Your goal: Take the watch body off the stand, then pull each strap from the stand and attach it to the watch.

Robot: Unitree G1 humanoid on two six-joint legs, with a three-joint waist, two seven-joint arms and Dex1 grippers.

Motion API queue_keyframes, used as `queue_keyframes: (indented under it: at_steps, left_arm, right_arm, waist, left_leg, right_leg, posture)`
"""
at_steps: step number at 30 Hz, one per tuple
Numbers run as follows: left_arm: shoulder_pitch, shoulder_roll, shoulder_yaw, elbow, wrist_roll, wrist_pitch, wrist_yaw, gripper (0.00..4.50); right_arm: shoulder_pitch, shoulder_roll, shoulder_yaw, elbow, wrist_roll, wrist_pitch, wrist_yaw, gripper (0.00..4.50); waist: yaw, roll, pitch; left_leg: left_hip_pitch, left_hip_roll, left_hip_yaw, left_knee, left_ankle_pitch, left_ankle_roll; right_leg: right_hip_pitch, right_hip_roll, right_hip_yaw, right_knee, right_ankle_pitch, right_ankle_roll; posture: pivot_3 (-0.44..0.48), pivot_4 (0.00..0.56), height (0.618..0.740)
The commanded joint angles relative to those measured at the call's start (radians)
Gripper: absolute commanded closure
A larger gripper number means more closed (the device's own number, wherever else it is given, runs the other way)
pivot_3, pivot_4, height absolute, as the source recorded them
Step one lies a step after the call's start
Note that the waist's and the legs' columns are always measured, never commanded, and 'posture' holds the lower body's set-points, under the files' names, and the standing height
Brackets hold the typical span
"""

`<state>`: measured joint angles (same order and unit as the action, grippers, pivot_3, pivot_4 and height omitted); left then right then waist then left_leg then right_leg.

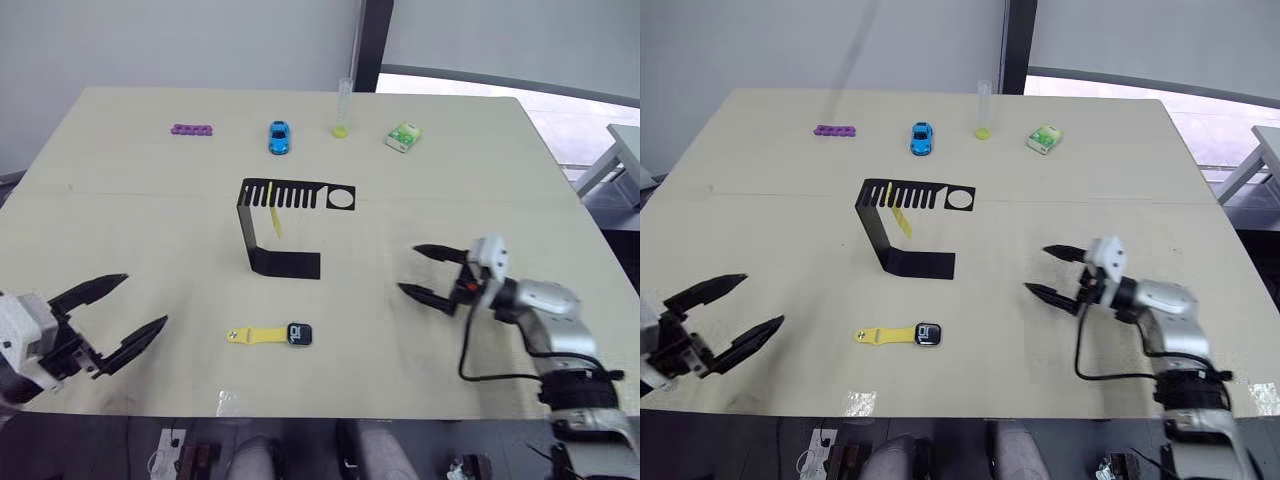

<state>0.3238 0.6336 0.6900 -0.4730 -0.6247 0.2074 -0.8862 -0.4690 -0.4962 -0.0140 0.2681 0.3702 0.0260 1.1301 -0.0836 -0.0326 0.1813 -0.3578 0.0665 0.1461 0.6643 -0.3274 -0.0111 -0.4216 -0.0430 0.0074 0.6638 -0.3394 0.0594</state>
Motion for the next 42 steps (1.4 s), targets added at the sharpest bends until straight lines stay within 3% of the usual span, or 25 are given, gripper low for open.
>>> queue_keyframes:
  at_steps: [1,3,8,10,15,22,33,34,36,42]
  left_arm:
    - [0.027,-0.050,-0.055,-0.129,-0.041,0.044,0.090,0.00]
    - [0.037,-0.087,-0.071,-0.186,-0.065,0.067,0.150,0.00]
    - [0.089,-0.142,-0.141,-0.290,-0.053,0.077,0.212,0.00]
    - [0.106,-0.151,-0.176,-0.318,-0.020,0.070,0.230,0.00]
    - [0.127,-0.185,-0.264,-0.360,0.059,0.058,0.297,0.00]
    - [0.079,-0.208,-0.371,-0.388,0.148,0.065,0.392,0.00]
    - [-0.085,-0.277,-0.560,-0.365,0.320,0.142,0.602,0.00]
    - [-0.108,-0.294,-0.582,-0.355,0.342,0.145,0.625,0.49]
    - [-0.154,-0.321,-0.627,-0.332,0.370,0.167,0.655,1.26]
    - [-0.305,-0.402,-0.719,-0.216,0.473,0.203,0.750,1.26]
  right_arm:
    - [-0.076,0.068,0.066,-0.055,-0.014,0.073,-0.046,0.29]
    - [-0.104,0.107,0.100,-0.059,-0.019,0.111,-0.056,0.87]
    - [-0.181,0.232,0.193,0.044,-0.109,0.044,-0.097,3.48]
    - [-0.218,0.277,0.215,0.119,-0.149,0.002,-0.117,4.24]
    - [-0.295,0.348,0.230,0.323,-0.217,-0.057,-0.166,4.24]
    - [-0.351,0.364,0.227,0.523,-0.271,-0.182,-0.153,4.24]
    - [-0.348,0.363,0.212,0.632,-0.287,-0.224,-0.129,4.24]
    - [-0.349,0.367,0.212,0.632,-0.288,-0.224,-0.126,4.50]
    - [-0.350,0.376,0.212,0.633,-0.291,-0.224,-0.126,4.50]
    - [-0.360,0.398,0.217,0.649,-0.304,-0.224,-0.130,4.50]
  waist:
    - [0.000,0.000,0.000]
    - [0.000,0.000,0.000]
    - [0.000,-0.001,0.000]
    - [0.000,0.000,0.000]
    - [-0.003,-0.001,0.000]
    - [-0.002,0.000,0.000]
    - [-0.001,-0.001,-0.001]
    - [0.000,0.000,-0.001]
    - [0.000,-0.001,-0.001]
    - [-0.003,0.000,-0.002]
  left_leg:
    - [0.000,0.000,0.000,0.000,0.000,0.000]
    - [0.000,0.000,0.000,0.000,0.000,0.000]
    - [0.000,0.000,0.000,0.001,0.000,0.000]
    - [0.000,0.000,0.000,0.001,0.000,0.000]
    - [0.000,0.000,0.000,0.001,0.000,0.000]
    - [0.000,0.000,0.000,0.001,0.000,0.000]
    - [0.007,0.000,-0.001,0.000,0.000,0.000]
    - [0.007,0.000,-0.001,0.000,0.000,0.000]
    - [0.007,0.000,-0.001,0.001,0.000,0.000]
    - [0.007,0.000,-0.001,0.001,0.000,0.000]
  right_leg:
    - [0.000,0.000,0.000,0.000,0.000,0.000]
    - [0.000,0.000,0.000,-0.001,0.000,0.000]
    - [0.001,0.000,0.000,-0.001,0.000,0.000]
    - [0.001,0.000,0.000,0.000,0.000,0.000]
    - [0.001,0.000,0.000,-0.001,0.000,0.000]
    - [0.001,0.000,0.000,-0.001,0.000,-0.001]
    - [0.009,0.000,-0.001,-0.002,0.000,0.000]
    - [0.009,0.000,-0.001,-0.002,0.000,0.000]
    - [0.009,0.000,-0.001,-0.002,0.000,0.000]
    - [0.009,0.001,-0.001,-0.001,0.000,0.000]
  posture:
    - [0.000,0.150,0.740]
    - [0.000,0.150,0.740]
    - [0.000,0.150,0.740]
    - [0.000,0.150,0.740]
    - [0.000,0.150,0.740]
    - [0.000,0.150,0.740]
    - [0.000,0.150,0.740]
    - [0.000,0.150,0.740]
    - [0.000,0.150,0.740]
    - [0.000,0.150,0.740]
